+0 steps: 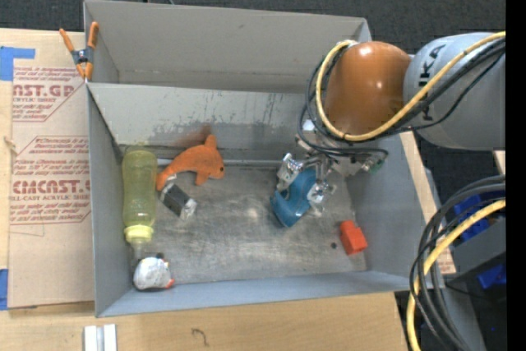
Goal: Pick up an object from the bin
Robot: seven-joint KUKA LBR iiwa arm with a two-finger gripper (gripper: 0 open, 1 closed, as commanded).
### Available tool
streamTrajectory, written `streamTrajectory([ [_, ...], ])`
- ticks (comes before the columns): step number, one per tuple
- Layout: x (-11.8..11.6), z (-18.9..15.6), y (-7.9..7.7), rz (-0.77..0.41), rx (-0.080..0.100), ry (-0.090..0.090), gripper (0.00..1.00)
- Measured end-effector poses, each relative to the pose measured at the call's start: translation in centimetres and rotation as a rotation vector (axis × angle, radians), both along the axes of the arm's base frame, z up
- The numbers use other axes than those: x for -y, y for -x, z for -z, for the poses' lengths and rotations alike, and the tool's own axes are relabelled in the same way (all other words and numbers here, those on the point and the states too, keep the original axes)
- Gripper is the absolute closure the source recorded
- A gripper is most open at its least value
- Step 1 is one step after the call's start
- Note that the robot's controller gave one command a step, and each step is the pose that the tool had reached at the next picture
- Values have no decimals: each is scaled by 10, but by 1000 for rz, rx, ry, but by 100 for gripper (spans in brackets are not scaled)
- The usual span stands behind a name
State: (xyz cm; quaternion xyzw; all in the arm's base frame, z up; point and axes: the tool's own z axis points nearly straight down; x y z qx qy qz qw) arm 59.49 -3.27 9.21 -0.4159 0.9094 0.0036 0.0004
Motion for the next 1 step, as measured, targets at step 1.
streamTrajectory([
  [1,0,0,0,0,0,0,100],
])
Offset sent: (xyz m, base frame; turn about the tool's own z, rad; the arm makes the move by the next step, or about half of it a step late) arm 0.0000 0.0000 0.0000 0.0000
